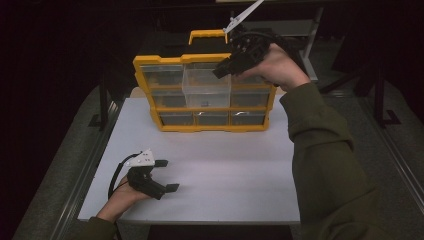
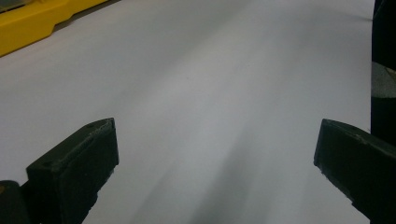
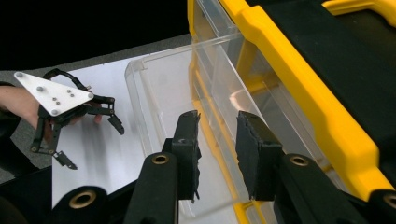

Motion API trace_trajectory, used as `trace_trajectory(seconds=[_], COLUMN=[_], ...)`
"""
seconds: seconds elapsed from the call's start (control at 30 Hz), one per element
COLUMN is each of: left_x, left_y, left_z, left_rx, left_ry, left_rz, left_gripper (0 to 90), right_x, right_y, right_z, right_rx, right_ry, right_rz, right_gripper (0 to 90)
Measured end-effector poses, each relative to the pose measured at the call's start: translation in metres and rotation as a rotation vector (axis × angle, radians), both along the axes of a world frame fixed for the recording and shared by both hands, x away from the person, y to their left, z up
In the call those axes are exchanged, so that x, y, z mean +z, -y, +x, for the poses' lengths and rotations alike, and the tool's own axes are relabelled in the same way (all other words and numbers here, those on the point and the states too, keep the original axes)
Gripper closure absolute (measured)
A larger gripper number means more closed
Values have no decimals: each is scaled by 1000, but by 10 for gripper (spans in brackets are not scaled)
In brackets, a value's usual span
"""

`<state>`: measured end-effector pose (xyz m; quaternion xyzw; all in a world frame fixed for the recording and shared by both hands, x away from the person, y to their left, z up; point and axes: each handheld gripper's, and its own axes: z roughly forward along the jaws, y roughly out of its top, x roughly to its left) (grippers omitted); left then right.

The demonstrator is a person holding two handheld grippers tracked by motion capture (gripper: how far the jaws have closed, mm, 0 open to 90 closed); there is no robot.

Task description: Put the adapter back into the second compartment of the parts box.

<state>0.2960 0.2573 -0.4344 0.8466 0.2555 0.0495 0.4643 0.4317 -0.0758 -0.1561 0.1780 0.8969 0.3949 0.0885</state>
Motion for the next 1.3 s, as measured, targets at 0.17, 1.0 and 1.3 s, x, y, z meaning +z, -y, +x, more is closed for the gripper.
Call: trace_trajectory(seconds=[0.17, 1.0, 1.3], left_x=[1, -2, -2], left_y=[0, -2, -3], left_z=[1, 1, 1], left_rx=[5, 12, 11], left_ry=[2, -8, -5], left_rz=[-4, -1, 0], left_gripper=[0, 0, 0], right_x=[3, -44, -81], right_y=[10, 58, 62], right_z=[-4, -37, -45], right_rx=[-10, -87, -129], right_ry=[0, 12, -1], right_rz=[4, 33, 34], right_gripper=[665, 303, 218])
